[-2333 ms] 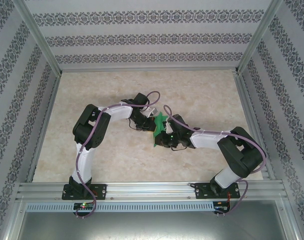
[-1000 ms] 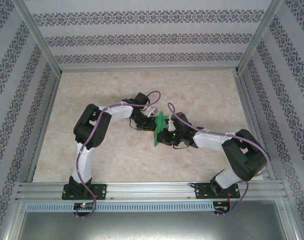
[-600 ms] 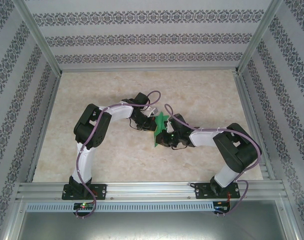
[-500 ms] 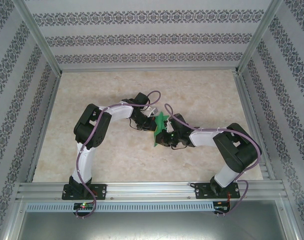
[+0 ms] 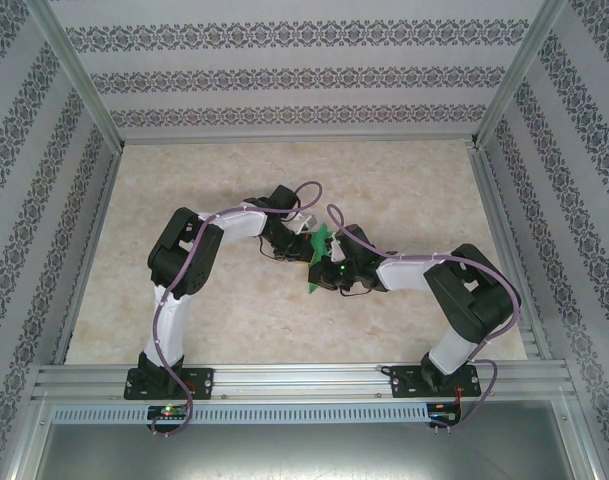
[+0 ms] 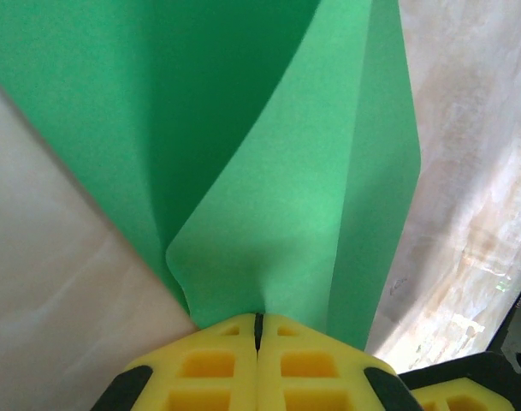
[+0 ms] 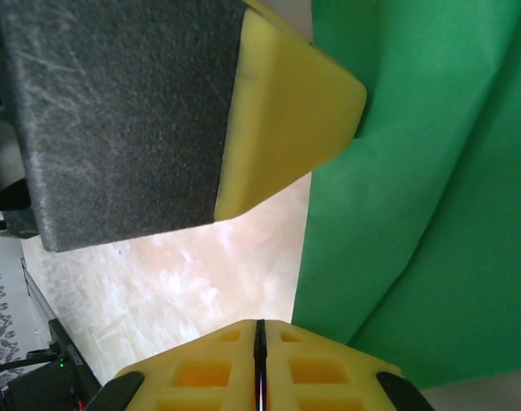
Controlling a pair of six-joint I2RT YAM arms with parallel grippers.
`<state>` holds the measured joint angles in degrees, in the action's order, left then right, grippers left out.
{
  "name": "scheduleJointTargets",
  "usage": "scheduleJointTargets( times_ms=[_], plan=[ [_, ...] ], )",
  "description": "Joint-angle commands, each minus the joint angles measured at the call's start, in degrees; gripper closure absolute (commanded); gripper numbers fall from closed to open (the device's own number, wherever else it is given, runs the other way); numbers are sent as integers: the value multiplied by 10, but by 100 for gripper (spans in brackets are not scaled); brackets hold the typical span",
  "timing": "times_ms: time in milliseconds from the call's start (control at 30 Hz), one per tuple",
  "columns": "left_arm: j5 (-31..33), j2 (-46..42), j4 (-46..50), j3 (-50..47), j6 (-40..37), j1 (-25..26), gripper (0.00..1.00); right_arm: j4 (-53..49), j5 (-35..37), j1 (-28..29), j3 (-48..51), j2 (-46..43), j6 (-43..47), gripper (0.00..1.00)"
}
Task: Fold a paper plane with a square sheet of paper (pick it up from the middle)
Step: Fourth fold the wing at the center of the table.
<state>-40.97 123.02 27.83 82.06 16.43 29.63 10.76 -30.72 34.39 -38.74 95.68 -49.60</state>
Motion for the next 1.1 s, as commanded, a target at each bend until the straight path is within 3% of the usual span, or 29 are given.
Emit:
scheduleJointTargets(
  times_ms=[0,433,1067],
  plan=[
    [101,64,40,-28,-19,1,93,-11,-1,8,-15,13,9,90],
    [104,72,42,-26,-23,-2,93,-14,1,24,-3,25,12,90],
    [107,82,45,-21,-25,-3,93,-102,39,69,-17,25,51,89]
  ],
)
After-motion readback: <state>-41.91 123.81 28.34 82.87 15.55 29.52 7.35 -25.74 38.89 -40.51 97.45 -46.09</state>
